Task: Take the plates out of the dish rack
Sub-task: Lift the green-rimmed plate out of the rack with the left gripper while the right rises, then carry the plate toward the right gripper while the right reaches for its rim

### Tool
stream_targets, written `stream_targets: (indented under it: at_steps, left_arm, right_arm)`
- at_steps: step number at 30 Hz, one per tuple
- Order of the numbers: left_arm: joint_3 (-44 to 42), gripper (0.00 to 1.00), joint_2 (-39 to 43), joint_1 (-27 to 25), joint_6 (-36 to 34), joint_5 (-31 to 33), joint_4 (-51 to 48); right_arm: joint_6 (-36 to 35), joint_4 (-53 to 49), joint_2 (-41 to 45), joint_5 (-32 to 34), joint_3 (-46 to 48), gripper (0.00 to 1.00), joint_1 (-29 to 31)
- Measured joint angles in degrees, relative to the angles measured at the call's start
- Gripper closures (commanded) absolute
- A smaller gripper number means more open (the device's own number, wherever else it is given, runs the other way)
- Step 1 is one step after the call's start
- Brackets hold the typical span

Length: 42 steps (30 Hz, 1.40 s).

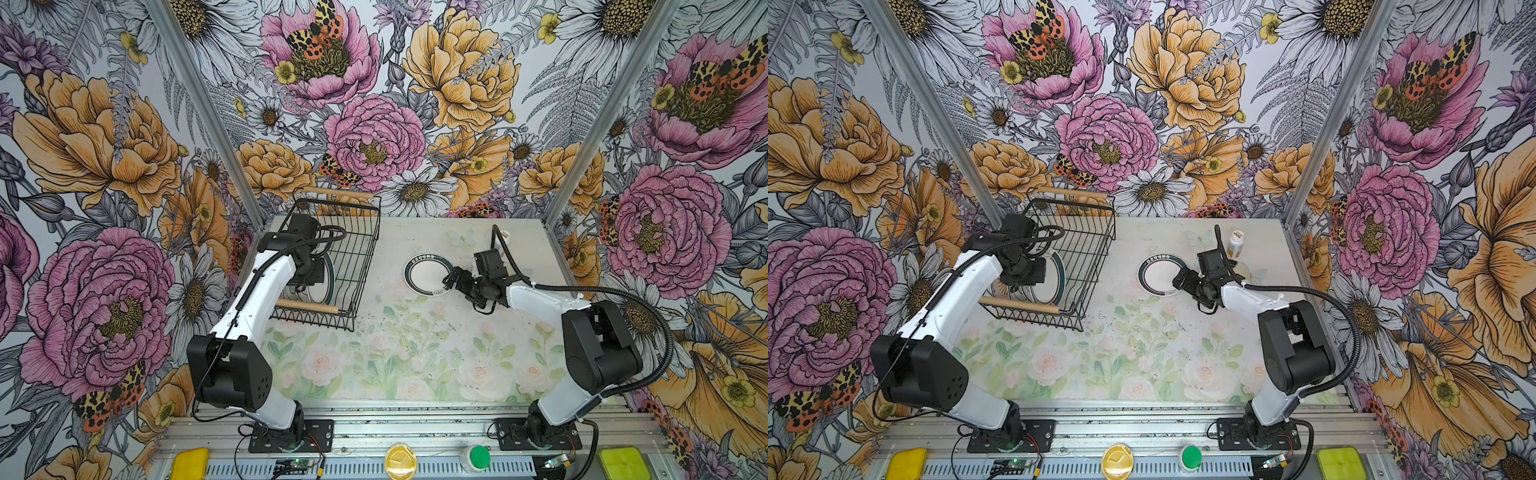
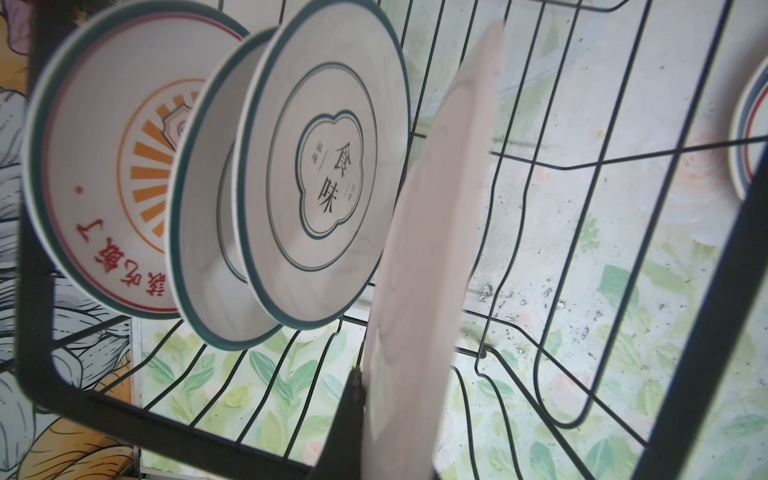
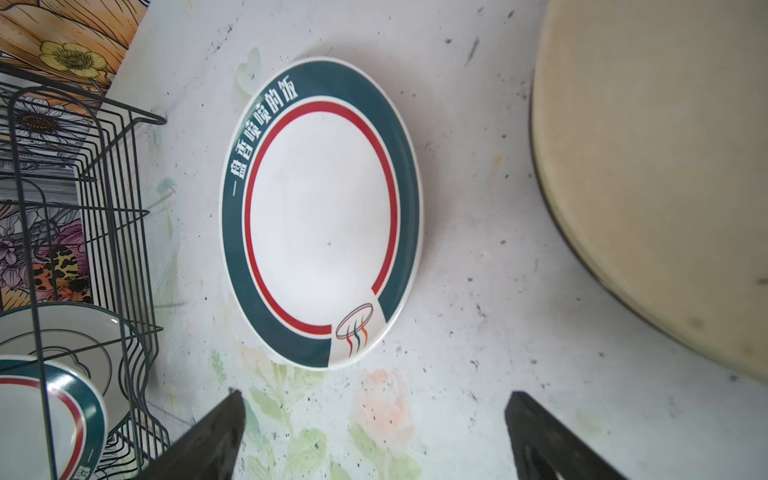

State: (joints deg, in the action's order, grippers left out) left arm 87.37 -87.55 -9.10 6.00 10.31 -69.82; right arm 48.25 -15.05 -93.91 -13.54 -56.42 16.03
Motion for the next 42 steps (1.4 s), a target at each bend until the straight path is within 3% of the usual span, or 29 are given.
stream_targets:
  at_steps: [10, 16, 22, 26, 31, 36, 42]
  left_arm:
    - [21.75, 1.0, 2.01, -8.57, -0.22, 14.51, -4.83]
    - [27.85, 1.0, 6.32, -15.74, 4.09, 23.41, -4.26]
    - [13.42, 1.0, 15.74, -18.25, 16.7, 24.02, 4.35]
    - [-3.21, 1.0, 21.86, -19.37, 25.81, 19.56, 16.33]
    - [-17.66, 1.0, 26.53, -19.93, 34.86, 13.97, 28.96]
    - [-21.64, 1.0, 26.25, -19.91, 40.76, 7.39, 38.47]
    - [-22.36, 1.0, 19.65, -20.28, 44.74, -4.46, 49.4]
  right_arm:
    - [-9.18, -4.76, 10.8, 6.36, -0.11, 0.01, -0.48]
    - [-14.56, -6.56, 14.01, 10.34, -0.9, 0.01, -1.86]
    - [-15.28, -7.91, 16.22, 12.83, -0.42, 0.01, -2.25]
    - [-15.1, -8.17, 18.69, 13.62, 1.4, 0.01, -2.25]
    - [-14.75, -8.44, 20.33, 13.25, 3.82, 0.01, -2.82]
    - [-14.27, -8.24, 21.86, 9.27, 4.81, 0.01, -3.56]
    - [-13.77, -6.27, 24.52, 2.75, 6.05, 0.01, -4.26]
